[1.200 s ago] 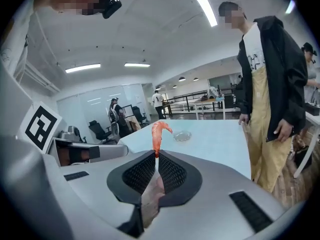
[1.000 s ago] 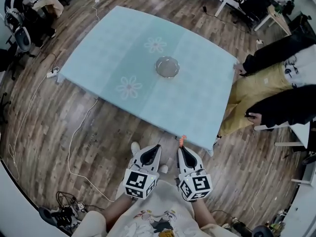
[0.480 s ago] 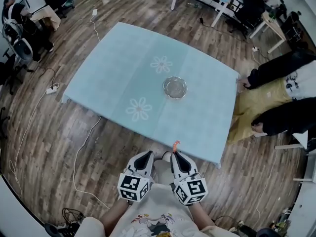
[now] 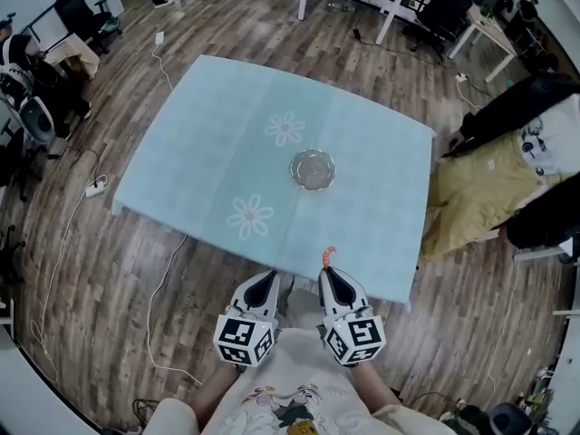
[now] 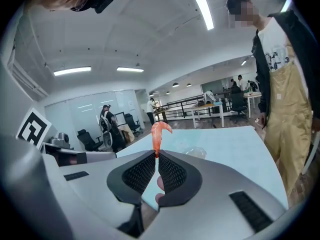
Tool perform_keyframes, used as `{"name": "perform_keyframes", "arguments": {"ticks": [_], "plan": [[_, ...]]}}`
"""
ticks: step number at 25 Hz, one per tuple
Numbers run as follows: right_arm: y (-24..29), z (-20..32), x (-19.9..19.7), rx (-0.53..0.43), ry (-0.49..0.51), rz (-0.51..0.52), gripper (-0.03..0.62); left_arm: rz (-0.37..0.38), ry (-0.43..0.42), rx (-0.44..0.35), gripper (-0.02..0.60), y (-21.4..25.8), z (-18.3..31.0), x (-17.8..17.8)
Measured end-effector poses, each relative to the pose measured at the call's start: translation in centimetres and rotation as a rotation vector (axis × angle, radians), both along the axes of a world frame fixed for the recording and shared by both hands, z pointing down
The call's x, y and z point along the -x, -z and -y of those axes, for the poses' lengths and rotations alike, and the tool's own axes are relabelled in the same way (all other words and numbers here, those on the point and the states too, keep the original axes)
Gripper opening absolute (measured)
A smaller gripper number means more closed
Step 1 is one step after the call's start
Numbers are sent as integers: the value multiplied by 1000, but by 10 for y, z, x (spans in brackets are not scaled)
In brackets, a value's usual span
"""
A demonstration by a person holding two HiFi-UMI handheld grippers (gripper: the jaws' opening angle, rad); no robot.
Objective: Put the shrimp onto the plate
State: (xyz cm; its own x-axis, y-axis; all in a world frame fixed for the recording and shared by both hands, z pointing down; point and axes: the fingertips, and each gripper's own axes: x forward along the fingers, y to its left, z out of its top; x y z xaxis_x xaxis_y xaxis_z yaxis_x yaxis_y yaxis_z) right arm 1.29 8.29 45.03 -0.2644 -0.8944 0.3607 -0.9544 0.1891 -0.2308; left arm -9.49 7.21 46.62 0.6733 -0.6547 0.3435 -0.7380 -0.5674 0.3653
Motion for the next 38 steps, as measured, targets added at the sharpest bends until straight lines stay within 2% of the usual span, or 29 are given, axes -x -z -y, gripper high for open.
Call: {"name": "perform_keyframes", "arguments": {"ticks": [8, 13, 20, 24, 31, 38], "plan": [[5, 61, -37, -26, -6, 32, 38, 29, -21, -56, 8, 17, 52, -39], [4, 99, -56, -33, 30, 44, 38, 46, 9, -39, 8, 14, 82, -61], [-4, 125, -92, -4, 93, 67, 38, 60, 53, -26, 8, 11, 110, -100], [-24, 136, -93, 27, 137, 63, 38, 70, 91, 14, 8, -6, 122, -106], [-54, 156, -96, 95, 157, 59, 38, 94, 104, 85, 8, -40, 131, -108], [-87, 181, -97, 164, 171, 48, 38, 99, 123, 111, 8, -67, 165, -112]]}}
